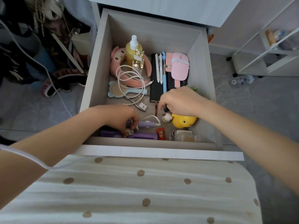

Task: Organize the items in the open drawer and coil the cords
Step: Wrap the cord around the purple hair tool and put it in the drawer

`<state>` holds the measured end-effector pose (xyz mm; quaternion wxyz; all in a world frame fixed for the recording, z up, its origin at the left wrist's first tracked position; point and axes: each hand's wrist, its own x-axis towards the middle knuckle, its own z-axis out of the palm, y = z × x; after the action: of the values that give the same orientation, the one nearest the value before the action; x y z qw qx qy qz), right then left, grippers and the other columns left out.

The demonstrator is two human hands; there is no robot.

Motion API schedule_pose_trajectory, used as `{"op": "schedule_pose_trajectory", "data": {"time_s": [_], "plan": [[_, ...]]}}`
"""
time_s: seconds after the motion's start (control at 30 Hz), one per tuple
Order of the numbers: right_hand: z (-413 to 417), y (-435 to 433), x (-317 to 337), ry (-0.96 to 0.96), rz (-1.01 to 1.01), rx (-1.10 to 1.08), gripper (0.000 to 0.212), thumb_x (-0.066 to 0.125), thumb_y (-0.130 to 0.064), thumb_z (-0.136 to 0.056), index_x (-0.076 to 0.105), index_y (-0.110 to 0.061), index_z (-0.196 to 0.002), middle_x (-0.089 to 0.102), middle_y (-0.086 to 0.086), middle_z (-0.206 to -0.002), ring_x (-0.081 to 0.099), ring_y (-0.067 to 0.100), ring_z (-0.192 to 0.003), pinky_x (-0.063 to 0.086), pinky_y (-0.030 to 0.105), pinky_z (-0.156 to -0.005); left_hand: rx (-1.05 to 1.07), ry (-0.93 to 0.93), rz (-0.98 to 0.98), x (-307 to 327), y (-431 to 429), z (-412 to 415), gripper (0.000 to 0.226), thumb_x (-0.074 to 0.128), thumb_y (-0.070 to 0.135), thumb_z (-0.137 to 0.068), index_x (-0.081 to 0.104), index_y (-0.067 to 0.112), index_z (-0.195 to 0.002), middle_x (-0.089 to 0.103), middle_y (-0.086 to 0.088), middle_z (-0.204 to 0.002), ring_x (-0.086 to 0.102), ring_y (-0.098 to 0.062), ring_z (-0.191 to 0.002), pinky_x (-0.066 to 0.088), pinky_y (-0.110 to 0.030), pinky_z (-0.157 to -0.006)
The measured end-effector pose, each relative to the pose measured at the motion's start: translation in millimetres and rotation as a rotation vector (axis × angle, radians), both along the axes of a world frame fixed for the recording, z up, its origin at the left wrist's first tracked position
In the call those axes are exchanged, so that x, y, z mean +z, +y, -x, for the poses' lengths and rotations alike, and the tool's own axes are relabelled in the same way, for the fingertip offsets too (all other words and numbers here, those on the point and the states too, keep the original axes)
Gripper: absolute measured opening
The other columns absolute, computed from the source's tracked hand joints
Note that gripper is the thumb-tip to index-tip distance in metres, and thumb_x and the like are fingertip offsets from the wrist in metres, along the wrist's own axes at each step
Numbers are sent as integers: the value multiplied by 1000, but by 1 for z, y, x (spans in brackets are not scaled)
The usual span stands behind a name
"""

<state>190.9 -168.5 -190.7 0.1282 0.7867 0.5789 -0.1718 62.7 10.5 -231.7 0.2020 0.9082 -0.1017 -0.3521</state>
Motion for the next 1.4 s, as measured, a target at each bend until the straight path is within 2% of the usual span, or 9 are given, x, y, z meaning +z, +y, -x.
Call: {"op": "schedule_pose_trajectory", "data": {"time_s": [0.13,0.3,0.47,0.6,0.83,1.0,1.13,1.27,1.4], "plan": [[13,5,17,89,-255,-135,37,41,-10,-89,67,-30,-107,64,-12,-109,61,16,-93,45,31,-67,-66,-55,2,-4,1,4,33,74,11,-67,60,31,-89,57,9,-112,55,-16,-103,45,-28,-84],[46,21,-2,173,97,-62,35,63,-43,-84,56,-22,-111,62,-1,-113,60,21,-99,46,32,-71,-178,-141,-144,-5,-7,9,42,68,13,-75,54,35,-108,40,1,-138,56,-24,-107,48,-33,-83],[56,38,-23,36,64,-40,17,54,-13,-88,60,-9,-104,60,11,-109,60,31,-101,36,32,-64,-280,-240,-280,2,-16,9,40,56,21,-86,44,35,-122,47,-3,-123,59,-27,-99,47,-34,-78],[59,38,-35,-19,1,-37,15,54,-9,-86,63,-8,-99,61,9,-103,60,30,-97,35,31,-60,-290,-236,-317,1,-21,8,35,54,23,-88,51,36,-121,51,-2,-124,59,-27,-100,47,-33,-77],[58,37,-47,-25,-92,85,35,46,0,-87,55,-14,-118,63,7,-104,61,29,-98,33,33,-60,-9,-50,-71,-3,-6,9,28,66,22,-82,58,24,-108,56,3,-117,54,-20,-102,42,-30,-83],[59,37,-48,76,84,6,29,45,1,-87,60,-8,-111,61,11,-113,59,31,-104,39,33,-64,215,-49,92,-1,-4,5,14,48,7,-92,51,8,-106,62,-5,-100,58,-21,-92,41,-27,-75],[60,39,-48,103,117,-35,38,45,0,-89,49,-9,-126,60,12,-114,59,31,-104,38,33,-64,300,-60,28,-5,-7,3,6,44,10,-95,47,16,-95,55,-1,-96,53,-16,-85,33,-22,-70],[63,39,-48,182,29,-154,52,49,2,-87,32,-7,-135,54,17,-117,58,36,-102,36,34,-63,343,-85,-127,-13,-11,0,24,47,6,-92,48,6,-116,57,-16,-116,56,-29,-107,39,-31,-85],[59,46,-47,220,68,-159,34,58,-6,-86,50,-5,-119,48,14,-118,56,33,-100,36,33,-63,471,-70,-98,-16,-9,-5,40,45,4,-92,39,7,-132,61,-15,-115,59,-27,-104,43,-33,-83]]}}
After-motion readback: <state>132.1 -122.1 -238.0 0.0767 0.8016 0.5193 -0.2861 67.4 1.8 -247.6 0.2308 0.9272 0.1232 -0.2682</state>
